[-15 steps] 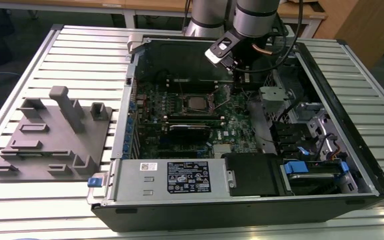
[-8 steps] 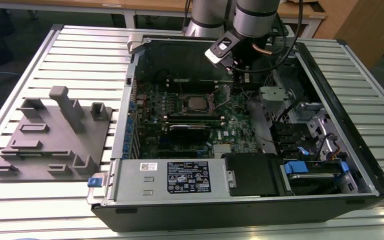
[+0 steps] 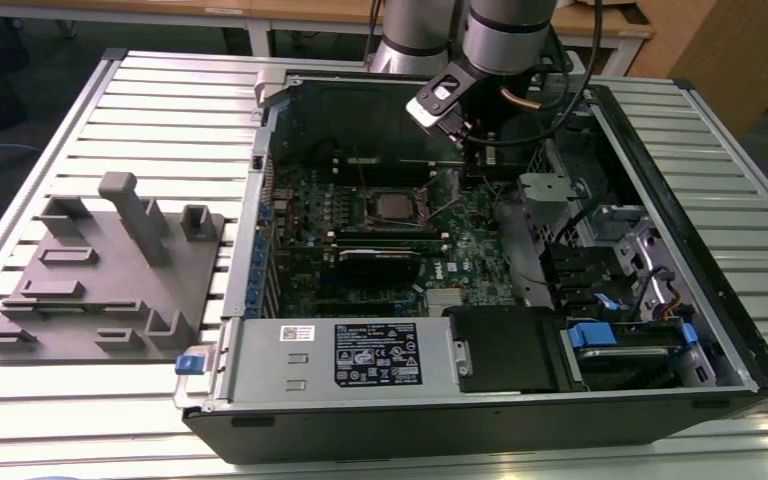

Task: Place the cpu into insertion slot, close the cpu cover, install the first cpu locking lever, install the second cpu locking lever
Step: 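Close the cpu cover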

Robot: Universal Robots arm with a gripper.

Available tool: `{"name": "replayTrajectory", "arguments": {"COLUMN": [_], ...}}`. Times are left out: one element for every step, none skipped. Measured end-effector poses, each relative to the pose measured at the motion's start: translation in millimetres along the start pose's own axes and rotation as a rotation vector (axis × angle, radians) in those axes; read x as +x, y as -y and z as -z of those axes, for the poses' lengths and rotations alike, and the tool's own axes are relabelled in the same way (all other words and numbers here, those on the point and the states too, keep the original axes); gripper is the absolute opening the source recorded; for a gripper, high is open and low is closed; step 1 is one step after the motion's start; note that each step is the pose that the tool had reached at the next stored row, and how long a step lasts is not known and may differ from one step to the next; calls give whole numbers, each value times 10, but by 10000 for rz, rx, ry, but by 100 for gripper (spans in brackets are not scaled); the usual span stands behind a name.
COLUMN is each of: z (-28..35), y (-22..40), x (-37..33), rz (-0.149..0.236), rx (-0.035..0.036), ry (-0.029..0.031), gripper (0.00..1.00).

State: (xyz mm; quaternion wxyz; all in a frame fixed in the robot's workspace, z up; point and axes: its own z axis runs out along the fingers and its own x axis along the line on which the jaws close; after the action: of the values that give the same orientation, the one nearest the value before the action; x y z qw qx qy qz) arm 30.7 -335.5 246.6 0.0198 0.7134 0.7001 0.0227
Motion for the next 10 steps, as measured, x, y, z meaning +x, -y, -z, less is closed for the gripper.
{"name": "replayTrajectory", "arguments": {"z": [0,1,1,2,2,2,2,3,3,3], "y": [6,12,18,23,30,35,40,44,48,52], "x": [0,0,0,0,-1,-1,-1,-1,-1,-1], "rz": [0,-1,0,1,0,0,0,0,0,0], "rx": [0,-1,-1,-2,-4,-4,-6,-6,-7,-7], "ry": [0,0,0,1,0,0,0,0,0,0], "gripper": [10,10,10,10,10,10,10,10,10,10]}}
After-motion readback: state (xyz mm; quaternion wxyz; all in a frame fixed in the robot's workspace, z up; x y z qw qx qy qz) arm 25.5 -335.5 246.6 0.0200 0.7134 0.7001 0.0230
